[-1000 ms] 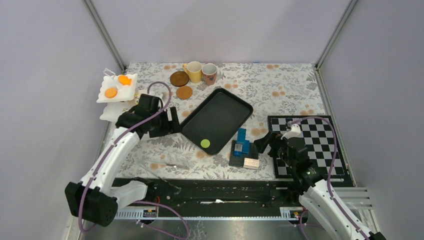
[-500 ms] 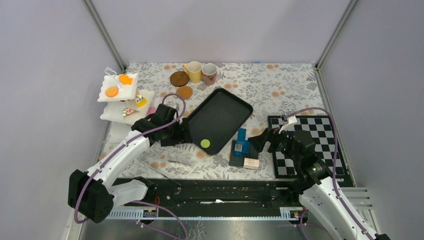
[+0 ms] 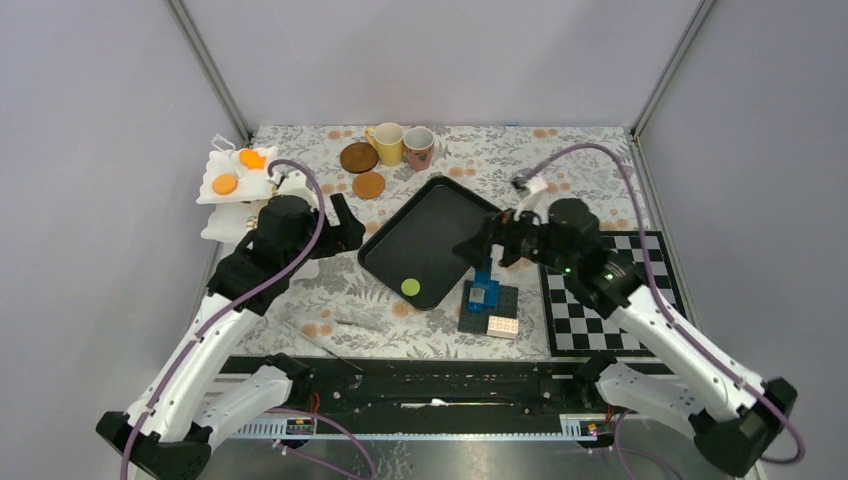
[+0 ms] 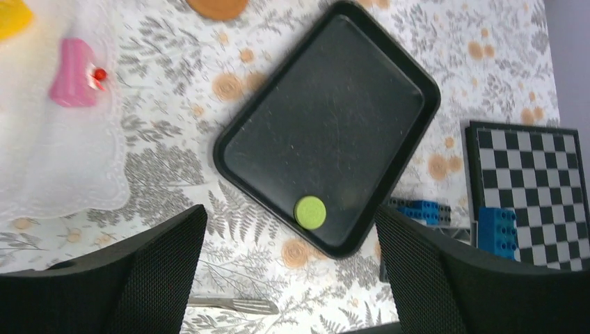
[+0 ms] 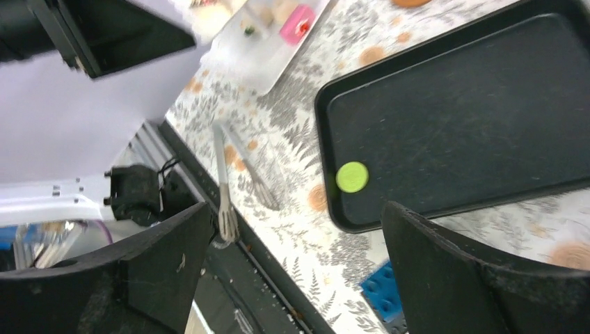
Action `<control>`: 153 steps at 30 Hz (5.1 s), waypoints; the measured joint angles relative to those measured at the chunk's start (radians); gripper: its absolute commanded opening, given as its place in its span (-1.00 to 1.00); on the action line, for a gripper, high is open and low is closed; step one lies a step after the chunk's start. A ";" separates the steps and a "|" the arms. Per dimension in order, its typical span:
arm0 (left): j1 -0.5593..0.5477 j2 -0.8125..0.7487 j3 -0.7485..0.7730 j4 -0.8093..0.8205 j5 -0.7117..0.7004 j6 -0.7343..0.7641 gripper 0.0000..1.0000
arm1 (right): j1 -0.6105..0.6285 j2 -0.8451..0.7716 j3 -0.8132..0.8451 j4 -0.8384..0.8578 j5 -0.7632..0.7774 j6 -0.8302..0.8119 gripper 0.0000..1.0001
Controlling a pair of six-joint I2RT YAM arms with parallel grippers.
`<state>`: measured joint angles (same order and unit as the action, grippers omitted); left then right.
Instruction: Serve the afternoon tea
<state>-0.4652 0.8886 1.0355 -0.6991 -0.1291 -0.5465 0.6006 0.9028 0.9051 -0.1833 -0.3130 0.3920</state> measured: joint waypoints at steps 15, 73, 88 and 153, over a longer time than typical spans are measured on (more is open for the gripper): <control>0.000 -0.295 0.041 -0.028 -0.261 0.108 0.90 | 0.521 0.582 0.107 0.254 0.282 -0.021 0.85; 0.000 -0.270 0.057 -0.131 -0.330 0.130 0.98 | 0.724 1.032 0.212 0.459 0.529 -0.700 -1.00; -0.001 -0.174 0.204 -0.100 -0.010 0.255 0.98 | 0.646 0.380 -0.108 0.406 0.449 -1.233 -1.00; -0.580 -0.051 -0.072 0.013 0.593 0.415 0.98 | 0.206 0.335 0.157 -0.367 -0.581 -1.061 -1.00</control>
<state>-1.0454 0.8375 0.9638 -0.6861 0.4637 -0.1318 0.8062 1.2377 1.0622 -0.5499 -0.8940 -0.6689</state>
